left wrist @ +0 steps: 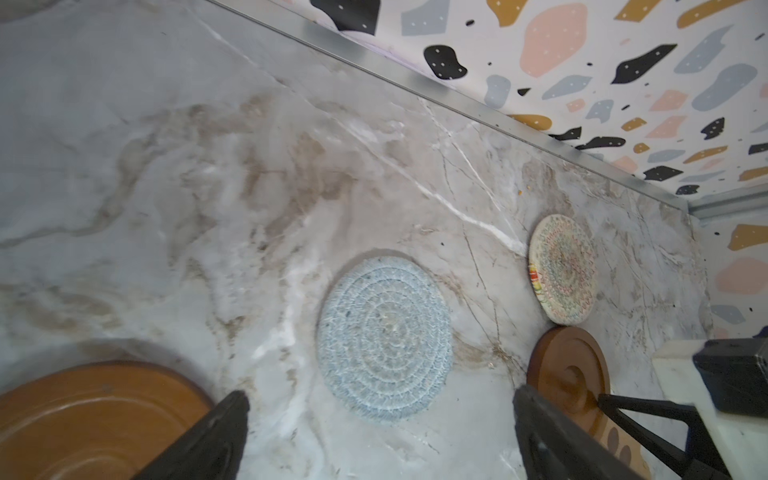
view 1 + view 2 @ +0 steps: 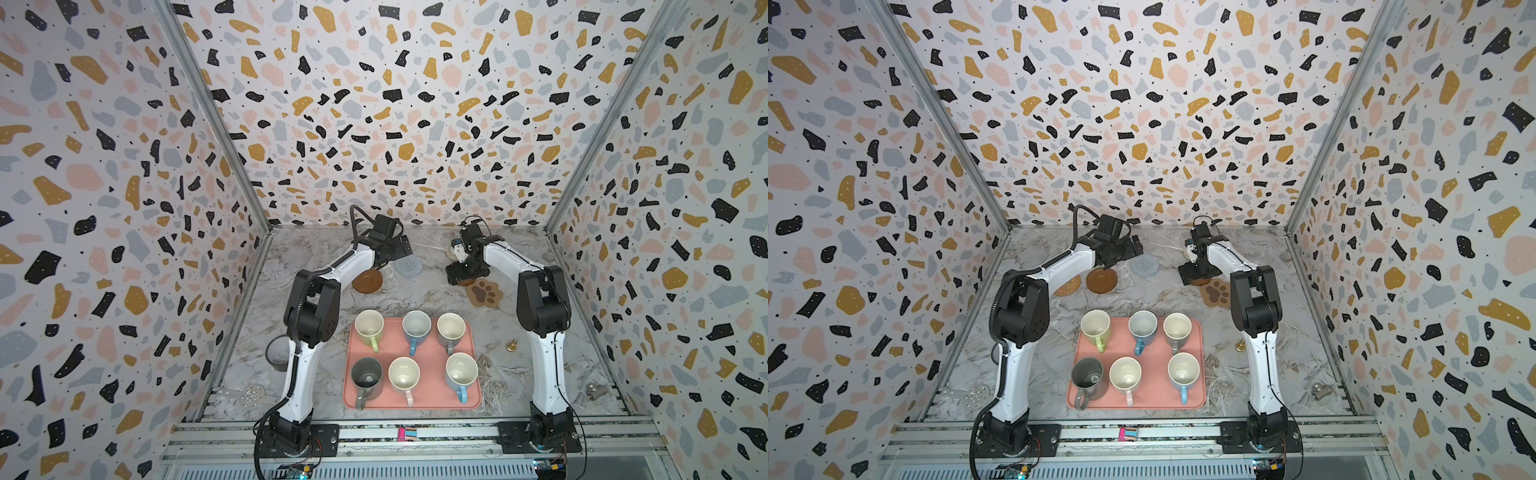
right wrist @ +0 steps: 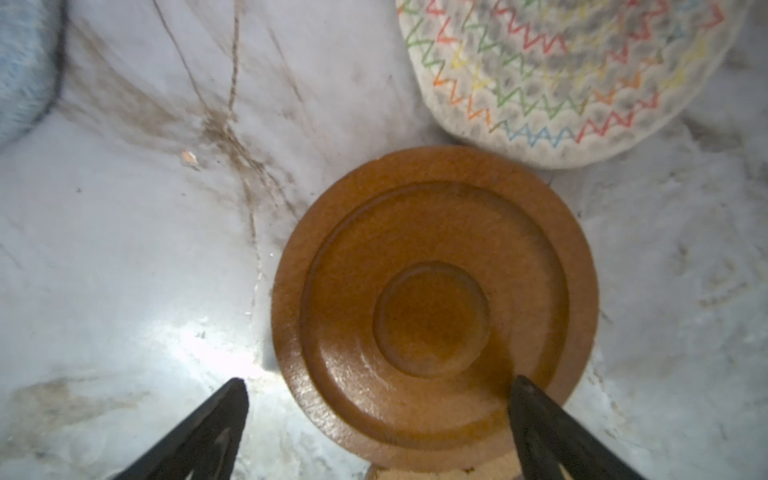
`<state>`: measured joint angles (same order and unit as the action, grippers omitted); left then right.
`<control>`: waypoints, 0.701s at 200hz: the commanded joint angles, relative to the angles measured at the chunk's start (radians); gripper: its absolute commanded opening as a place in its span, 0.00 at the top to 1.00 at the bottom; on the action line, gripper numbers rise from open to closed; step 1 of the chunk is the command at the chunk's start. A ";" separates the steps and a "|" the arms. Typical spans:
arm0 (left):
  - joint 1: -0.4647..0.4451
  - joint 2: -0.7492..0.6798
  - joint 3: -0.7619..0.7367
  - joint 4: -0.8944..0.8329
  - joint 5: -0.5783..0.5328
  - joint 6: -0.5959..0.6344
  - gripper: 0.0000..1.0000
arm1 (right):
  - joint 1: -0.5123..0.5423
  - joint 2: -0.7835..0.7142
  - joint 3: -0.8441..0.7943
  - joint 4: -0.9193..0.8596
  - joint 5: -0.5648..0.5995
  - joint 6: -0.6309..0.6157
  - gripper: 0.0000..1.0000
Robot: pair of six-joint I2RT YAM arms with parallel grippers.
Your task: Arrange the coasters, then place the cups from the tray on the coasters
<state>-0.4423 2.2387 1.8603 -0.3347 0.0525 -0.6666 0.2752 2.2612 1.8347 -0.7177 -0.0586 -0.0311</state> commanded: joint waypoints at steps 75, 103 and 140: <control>-0.056 0.164 0.171 0.058 0.143 0.000 0.00 | -0.204 -0.254 -0.128 0.409 -0.405 0.314 0.01; -0.064 0.208 0.211 0.065 0.166 -0.004 0.00 | -0.248 -0.306 -0.271 0.585 -0.484 0.450 0.01; -0.069 0.241 0.237 0.089 0.177 -0.013 0.00 | -0.252 -0.330 -0.346 0.631 -0.502 0.484 0.01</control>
<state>-0.5026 2.4645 2.0617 -0.2958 0.2024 -0.6708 0.0162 1.9568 1.5227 -0.1562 -0.5068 0.3843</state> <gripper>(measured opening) 0.997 0.990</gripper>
